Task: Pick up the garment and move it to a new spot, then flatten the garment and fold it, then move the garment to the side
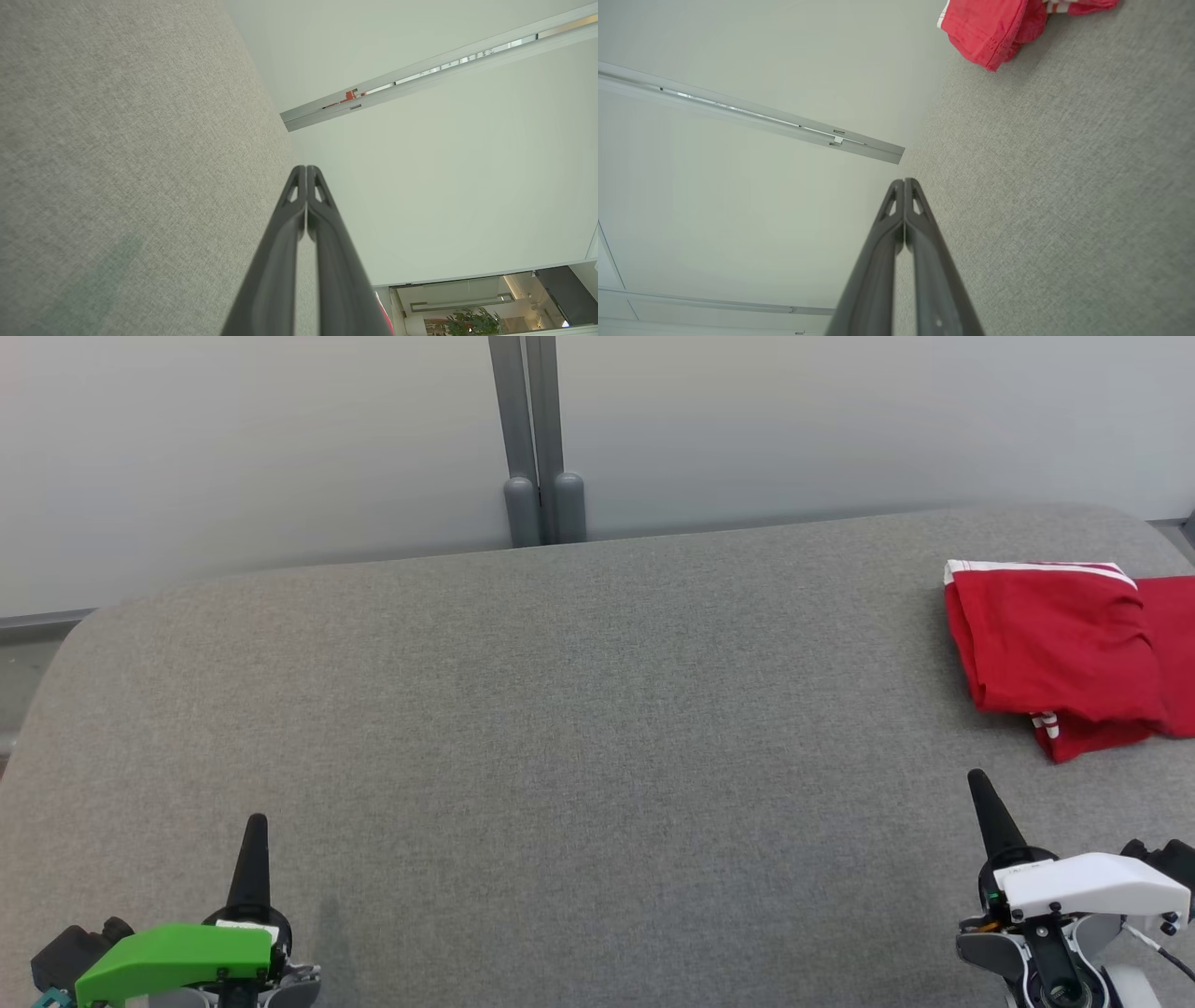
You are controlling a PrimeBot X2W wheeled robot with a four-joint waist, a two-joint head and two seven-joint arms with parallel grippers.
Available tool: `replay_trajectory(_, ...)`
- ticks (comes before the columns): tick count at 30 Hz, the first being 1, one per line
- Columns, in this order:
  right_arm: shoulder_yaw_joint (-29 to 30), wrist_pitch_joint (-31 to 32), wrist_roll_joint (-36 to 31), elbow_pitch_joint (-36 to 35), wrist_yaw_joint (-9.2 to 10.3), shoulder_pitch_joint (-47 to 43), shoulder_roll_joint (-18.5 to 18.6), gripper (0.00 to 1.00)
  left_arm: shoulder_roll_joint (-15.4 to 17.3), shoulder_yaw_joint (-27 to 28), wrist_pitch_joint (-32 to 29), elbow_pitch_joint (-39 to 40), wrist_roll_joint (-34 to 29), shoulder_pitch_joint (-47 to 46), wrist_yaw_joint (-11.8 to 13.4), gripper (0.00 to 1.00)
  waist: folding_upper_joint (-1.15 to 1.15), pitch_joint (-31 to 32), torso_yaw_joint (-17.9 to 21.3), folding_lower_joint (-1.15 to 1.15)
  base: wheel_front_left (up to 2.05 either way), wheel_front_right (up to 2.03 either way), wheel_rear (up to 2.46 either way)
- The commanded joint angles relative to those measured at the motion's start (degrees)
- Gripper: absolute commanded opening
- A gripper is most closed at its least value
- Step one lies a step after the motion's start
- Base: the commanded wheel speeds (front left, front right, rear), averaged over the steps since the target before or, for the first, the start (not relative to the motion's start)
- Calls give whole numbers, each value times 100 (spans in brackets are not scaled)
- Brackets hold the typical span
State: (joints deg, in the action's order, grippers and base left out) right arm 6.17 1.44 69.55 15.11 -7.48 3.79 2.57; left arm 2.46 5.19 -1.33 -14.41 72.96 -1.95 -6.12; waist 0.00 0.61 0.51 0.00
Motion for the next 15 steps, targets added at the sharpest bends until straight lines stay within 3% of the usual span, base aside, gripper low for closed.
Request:
replay_trajectory(1, 15, 40, 154, -58, -3, 92, 36, 0, 49, 24, -33, 51, 156, -155, -55, 0, 0, -2, -2, 0, 0, 0, 0)
replay_trajectory(15, 25, 215, 918, -83, -3, 166, 40, 0, 54, 70, -216, 47, 806, -268, -88, 0, 0, -26, -17, 0, 0, 0, 0)
